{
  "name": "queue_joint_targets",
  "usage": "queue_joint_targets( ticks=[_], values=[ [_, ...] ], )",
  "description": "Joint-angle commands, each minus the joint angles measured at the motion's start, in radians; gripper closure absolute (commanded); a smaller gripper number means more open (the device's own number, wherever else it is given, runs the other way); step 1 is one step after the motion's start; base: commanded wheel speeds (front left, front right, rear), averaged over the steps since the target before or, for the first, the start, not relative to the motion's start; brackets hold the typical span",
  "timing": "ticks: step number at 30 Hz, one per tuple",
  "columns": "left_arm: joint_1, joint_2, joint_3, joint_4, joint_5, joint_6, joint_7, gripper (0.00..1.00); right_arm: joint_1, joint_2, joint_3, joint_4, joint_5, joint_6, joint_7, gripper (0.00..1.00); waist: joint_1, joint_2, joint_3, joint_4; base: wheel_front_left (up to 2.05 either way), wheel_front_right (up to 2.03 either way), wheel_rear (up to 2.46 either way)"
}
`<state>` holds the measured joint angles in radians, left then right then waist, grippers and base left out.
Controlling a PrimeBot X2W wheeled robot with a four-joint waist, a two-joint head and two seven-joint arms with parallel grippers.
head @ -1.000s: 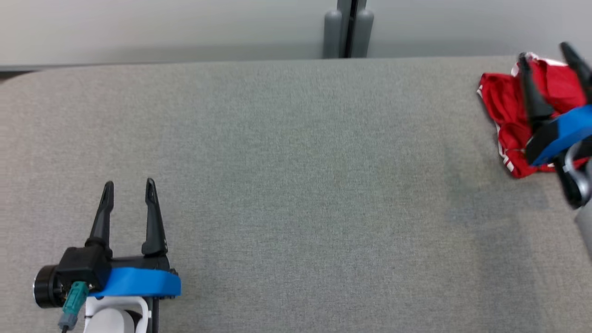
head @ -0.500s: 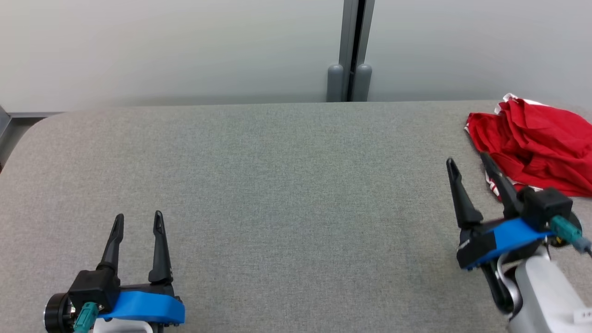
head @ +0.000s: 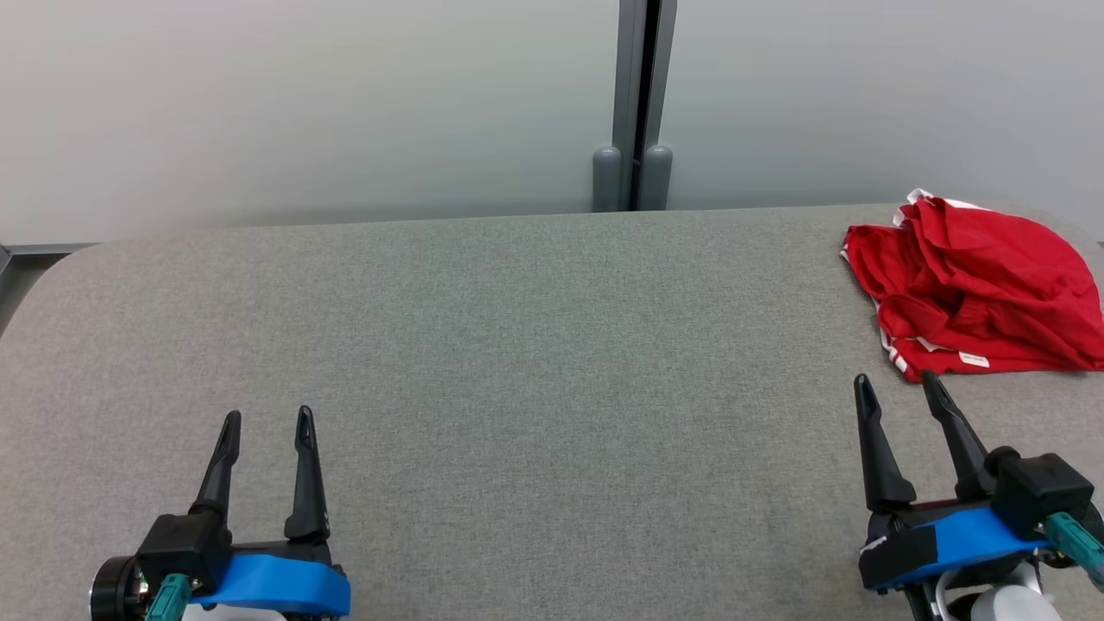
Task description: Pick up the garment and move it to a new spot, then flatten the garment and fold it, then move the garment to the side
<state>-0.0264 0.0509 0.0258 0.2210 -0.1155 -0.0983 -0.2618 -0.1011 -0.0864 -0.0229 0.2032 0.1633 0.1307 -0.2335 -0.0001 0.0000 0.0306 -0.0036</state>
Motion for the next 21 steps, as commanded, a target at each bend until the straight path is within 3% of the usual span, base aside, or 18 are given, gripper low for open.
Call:
queue_joint_targets(
  ticks=[1, 9, 21],
  values=[
    [0.006, -0.001, 0.002, -0.002, 0.002, 0.0, -0.004, 0.0, 0.029, 0.012, -0.012, -0.031, -0.018, 0.0, 0.015, 0.0, 0.0001, 0.0, -0.001, -0.002, 0.0, 0.0, 0.0],
    [0.002, -0.001, 0.0, 0.003, 0.008, -0.005, -0.004, 0.0, 0.082, 0.033, -0.04, -0.13, -0.041, 0.0, 0.063, 0.0, 0.0001, 0.0, -0.001, -0.005, 0.0, 0.0, 0.0],
    [0.009, -0.001, 0.005, -0.009, -0.018, -0.007, -0.004, 0.0, 0.094, 0.036, -0.05, -0.151, -0.024, 0.0, 0.07, 0.0, 0.0001, 0.0, 0.005, -0.004, 0.0, 0.0, 0.0]
  ],
)
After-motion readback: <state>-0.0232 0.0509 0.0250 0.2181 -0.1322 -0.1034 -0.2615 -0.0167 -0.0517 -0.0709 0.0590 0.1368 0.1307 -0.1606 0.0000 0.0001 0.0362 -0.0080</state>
